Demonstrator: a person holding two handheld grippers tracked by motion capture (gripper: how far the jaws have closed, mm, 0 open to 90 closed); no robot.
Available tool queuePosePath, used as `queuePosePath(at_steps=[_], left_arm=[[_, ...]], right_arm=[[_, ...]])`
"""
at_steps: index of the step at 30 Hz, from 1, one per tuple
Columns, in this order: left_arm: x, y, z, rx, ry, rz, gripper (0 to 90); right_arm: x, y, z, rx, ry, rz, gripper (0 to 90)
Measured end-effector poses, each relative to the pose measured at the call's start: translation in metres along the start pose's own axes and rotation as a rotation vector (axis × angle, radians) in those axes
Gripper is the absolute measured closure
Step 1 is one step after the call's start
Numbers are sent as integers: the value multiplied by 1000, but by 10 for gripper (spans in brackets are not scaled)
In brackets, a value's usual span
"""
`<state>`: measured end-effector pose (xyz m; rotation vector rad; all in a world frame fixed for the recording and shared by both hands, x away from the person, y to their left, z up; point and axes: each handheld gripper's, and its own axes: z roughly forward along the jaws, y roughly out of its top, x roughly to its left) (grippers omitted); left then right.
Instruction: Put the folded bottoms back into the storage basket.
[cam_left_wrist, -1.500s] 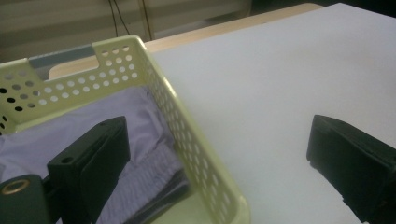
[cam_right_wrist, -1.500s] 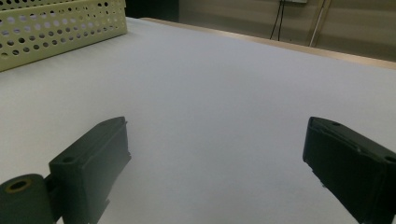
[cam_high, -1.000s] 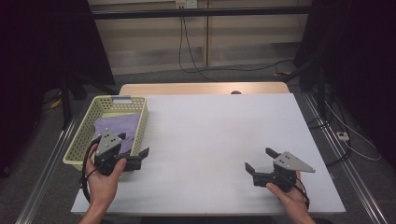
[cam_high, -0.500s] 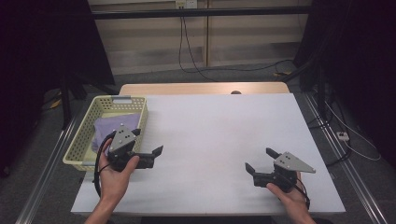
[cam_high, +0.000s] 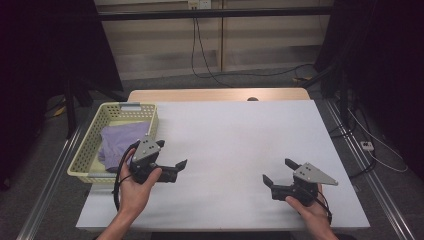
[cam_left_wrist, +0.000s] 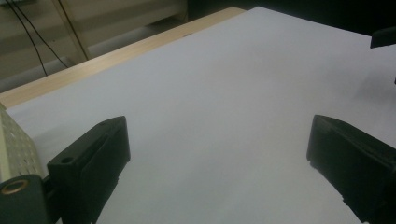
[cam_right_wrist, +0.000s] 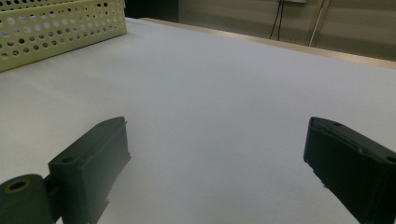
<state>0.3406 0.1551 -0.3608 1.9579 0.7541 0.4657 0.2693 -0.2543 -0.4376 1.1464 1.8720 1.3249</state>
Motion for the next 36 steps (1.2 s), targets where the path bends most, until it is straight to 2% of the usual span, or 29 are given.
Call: queuePosePath(at_steps=[2,6,10,19,23,27,32,36], left_arm=[[0,-1,4,2,-17,-18,61],[-2,-4,10,12,-5,-28,61],[-3,-11,17,8,-4,-60,61],[-11,-32,32,59,-4,-29,61],[-15,-37,28,64,18,5,61],[-16,-50,26,62,10,-2,60],[-10,-59,21,25,19,-58,60],[-15,-65,23,37,-5,-65,60]], right_arm=[[0,0,0,0,1,-1,64],[0,0,0,1,1,-2,64],[0,0,0,1,2,0,64],[0,0,0,2,3,-1,64],[1,0,0,2,3,-2,64],[1,0,-1,2,2,-3,64],[2,0,-1,-2,1,-8,64],[2,1,-3,-4,5,-12,64]])
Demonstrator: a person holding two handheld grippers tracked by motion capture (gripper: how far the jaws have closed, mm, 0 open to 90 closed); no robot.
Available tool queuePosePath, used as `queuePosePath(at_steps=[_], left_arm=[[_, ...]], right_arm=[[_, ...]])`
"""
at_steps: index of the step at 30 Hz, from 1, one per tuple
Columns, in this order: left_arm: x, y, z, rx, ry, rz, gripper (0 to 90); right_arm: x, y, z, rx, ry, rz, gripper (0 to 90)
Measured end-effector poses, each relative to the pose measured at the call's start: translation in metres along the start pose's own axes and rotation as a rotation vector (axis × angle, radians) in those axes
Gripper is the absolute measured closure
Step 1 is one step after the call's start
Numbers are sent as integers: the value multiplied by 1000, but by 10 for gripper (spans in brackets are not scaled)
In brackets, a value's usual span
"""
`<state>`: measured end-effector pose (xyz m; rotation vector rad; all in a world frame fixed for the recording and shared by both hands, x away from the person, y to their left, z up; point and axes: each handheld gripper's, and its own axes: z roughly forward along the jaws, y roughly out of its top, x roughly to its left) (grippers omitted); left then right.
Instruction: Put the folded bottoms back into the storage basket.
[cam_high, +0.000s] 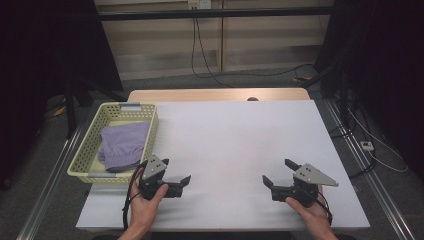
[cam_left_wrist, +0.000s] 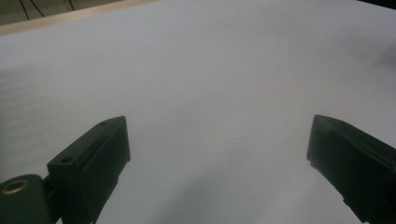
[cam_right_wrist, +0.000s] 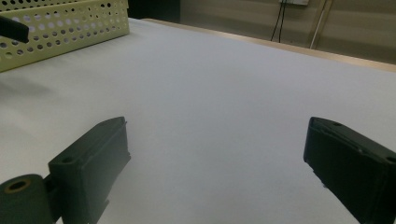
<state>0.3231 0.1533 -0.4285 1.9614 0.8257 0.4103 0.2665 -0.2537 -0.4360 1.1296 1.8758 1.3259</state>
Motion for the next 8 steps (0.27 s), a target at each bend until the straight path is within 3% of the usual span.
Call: queuePosePath(at_steps=[3,8], left_arm=[[-1,1,1,-5,-16,27,60],[-1,1,3,-4,-19,38,57]], right_arm=[[0,0,0,-1,6,0,64],[-2,-1,1,3,8,6,64]])
